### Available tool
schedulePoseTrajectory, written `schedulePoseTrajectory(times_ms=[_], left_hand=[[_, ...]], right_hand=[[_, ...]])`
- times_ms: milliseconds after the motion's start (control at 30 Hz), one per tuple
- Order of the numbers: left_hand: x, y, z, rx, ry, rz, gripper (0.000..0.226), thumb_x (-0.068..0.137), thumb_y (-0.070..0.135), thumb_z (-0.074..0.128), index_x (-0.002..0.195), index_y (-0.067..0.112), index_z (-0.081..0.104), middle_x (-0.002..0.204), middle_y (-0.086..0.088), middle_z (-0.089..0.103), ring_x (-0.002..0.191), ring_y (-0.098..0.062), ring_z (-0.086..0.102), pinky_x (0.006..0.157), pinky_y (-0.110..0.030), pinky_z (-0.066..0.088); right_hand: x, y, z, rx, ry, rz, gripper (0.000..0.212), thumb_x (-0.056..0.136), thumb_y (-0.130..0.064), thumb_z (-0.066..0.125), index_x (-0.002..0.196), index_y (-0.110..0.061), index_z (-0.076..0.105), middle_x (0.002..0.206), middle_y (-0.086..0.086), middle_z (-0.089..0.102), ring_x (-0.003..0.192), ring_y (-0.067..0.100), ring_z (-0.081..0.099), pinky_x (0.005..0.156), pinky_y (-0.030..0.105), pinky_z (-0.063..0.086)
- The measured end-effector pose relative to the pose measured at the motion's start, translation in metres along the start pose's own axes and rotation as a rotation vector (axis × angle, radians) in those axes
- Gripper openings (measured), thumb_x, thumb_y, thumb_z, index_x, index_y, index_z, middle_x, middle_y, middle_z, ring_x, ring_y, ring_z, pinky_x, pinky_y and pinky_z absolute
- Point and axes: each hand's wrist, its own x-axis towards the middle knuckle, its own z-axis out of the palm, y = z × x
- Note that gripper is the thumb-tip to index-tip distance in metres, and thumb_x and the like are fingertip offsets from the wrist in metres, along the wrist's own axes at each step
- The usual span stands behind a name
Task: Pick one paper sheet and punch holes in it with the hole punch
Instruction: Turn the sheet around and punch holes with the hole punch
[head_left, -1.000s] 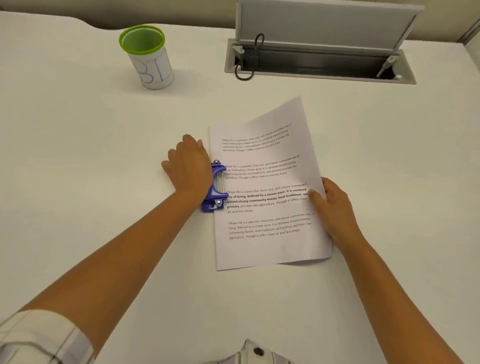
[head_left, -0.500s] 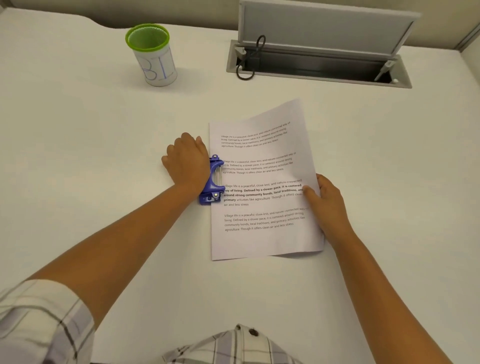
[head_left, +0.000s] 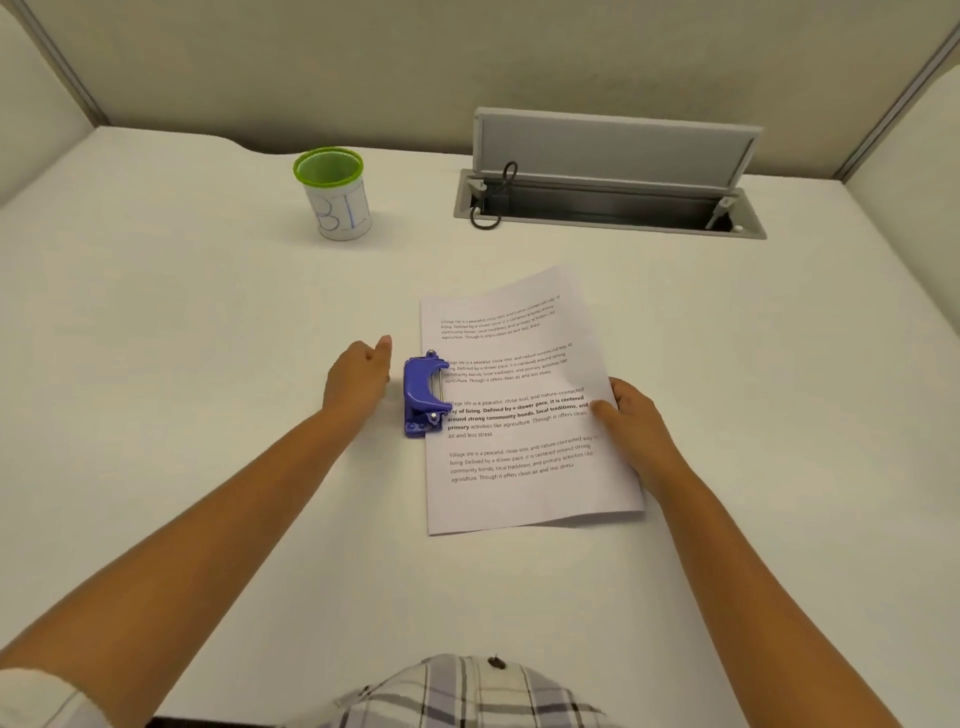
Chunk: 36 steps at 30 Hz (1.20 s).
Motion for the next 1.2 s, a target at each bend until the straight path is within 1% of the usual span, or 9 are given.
schedulePoseTrajectory(times_ms=[100, 200, 400, 533, 733, 867, 1000, 1100, 1200], left_hand=[[-0.019, -0.003, -0.002, 0.056, -0.159, 0.028, 0.033, 0.094, 0.039, 0.045, 0.071, 0.015, 0.045, 0.072, -0.005, 0.063, 0.053, -0.017, 0.051, 0.05, -0.027, 0.043], [-0.029, 0.004, -0.001, -0.126, -0.279, -0.087, 0.019, 0.09, 0.024, 0.058, 0.075, 0.015, 0.049, 0.064, -0.005, 0.053, 0.05, -0.014, 0.047, 0.04, -0.022, 0.047], [-0.034, 0.019, -0.01, -0.28, -0.322, -0.111, 0.023, 0.088, 0.012, 0.058, 0.067, 0.012, 0.051, 0.057, -0.004, 0.039, 0.032, -0.004, 0.039, 0.044, -0.016, 0.047], [-0.03, 0.026, -0.031, -0.369, -0.247, -0.052, 0.005, 0.09, 0.014, 0.056, 0.087, 0.01, 0.058, 0.06, -0.003, 0.04, 0.032, -0.002, 0.039, 0.044, -0.016, 0.048], [-0.013, 0.011, -0.059, -0.356, -0.058, -0.073, 0.027, 0.093, 0.014, 0.052, 0.118, 0.005, 0.056, 0.067, -0.002, 0.044, 0.051, -0.012, 0.038, 0.042, -0.016, 0.046], [-0.002, -0.013, -0.067, -0.298, 0.051, -0.088, 0.029, 0.094, 0.013, 0.049, 0.12, 0.004, 0.055, 0.071, -0.005, 0.048, 0.055, -0.015, 0.042, 0.033, -0.011, 0.041], [0.01, -0.035, -0.076, -0.197, 0.142, -0.108, 0.03, 0.094, 0.013, 0.049, 0.122, 0.004, 0.055, 0.094, -0.011, 0.054, 0.058, -0.018, 0.046, 0.031, -0.012, 0.042], [0.016, -0.048, -0.084, -0.116, 0.172, -0.128, 0.03, 0.094, 0.013, 0.049, 0.121, 0.003, 0.056, 0.093, -0.013, 0.055, 0.058, -0.019, 0.048, 0.04, -0.023, 0.048], [0.018, -0.054, -0.089, -0.062, 0.192, -0.133, 0.029, 0.094, 0.014, 0.049, 0.119, 0.003, 0.057, 0.09, -0.013, 0.056, 0.055, -0.017, 0.048, 0.034, -0.017, 0.045]], right_hand=[[0.002, 0.0, -0.003, 0.005, -0.025, 0.033, 0.027, 0.088, -0.012, 0.044, 0.103, -0.028, 0.061, 0.104, -0.002, 0.07, 0.092, 0.021, 0.068, 0.082, 0.04, 0.056], [0.002, 0.001, -0.005, 0.013, -0.054, 0.05, 0.027, 0.088, -0.011, 0.044, 0.1, -0.028, 0.061, 0.106, 0.002, 0.07, 0.094, 0.026, 0.068, 0.084, 0.044, 0.056], [0.001, 0.003, -0.014, 0.12, 0.021, 0.094, 0.028, 0.082, -0.012, 0.045, 0.086, -0.029, 0.066, 0.09, -0.005, 0.073, 0.07, 0.011, 0.07, 0.06, 0.027, 0.057], [-0.002, 0.012, -0.03, 0.199, 0.117, 0.117, 0.025, 0.083, -0.013, 0.048, 0.089, -0.029, 0.067, 0.092, -0.005, 0.073, 0.079, 0.019, 0.07, 0.068, 0.033, 0.057], [-0.007, 0.02, -0.055, 0.237, 0.195, 0.147, 0.026, 0.084, -0.011, 0.048, 0.09, -0.029, 0.066, 0.092, -0.005, 0.072, 0.076, 0.02, 0.069, 0.062, 0.03, 0.053], [-0.009, 0.021, -0.065, 0.185, 0.207, 0.162, 0.025, 0.085, -0.014, 0.047, 0.088, -0.031, 0.065, 0.091, -0.006, 0.07, 0.075, 0.02, 0.067, 0.059, 0.029, 0.051], [-0.01, 0.021, -0.065, 0.146, 0.198, 0.152, 0.024, 0.087, -0.013, 0.046, 0.09, -0.029, 0.063, 0.091, -0.004, 0.069, 0.075, 0.021, 0.065, 0.061, 0.03, 0.05], [-0.01, 0.021, -0.064, 0.12, 0.188, 0.142, 0.025, 0.088, -0.012, 0.046, 0.097, -0.029, 0.062, 0.091, -0.006, 0.069, 0.075, 0.019, 0.066, 0.06, 0.028, 0.049], [-0.009, 0.019, -0.064, 0.106, 0.159, 0.135, 0.027, 0.089, -0.01, 0.046, 0.104, -0.028, 0.06, 0.096, -0.001, 0.069, 0.081, 0.024, 0.067, 0.067, 0.032, 0.052]])
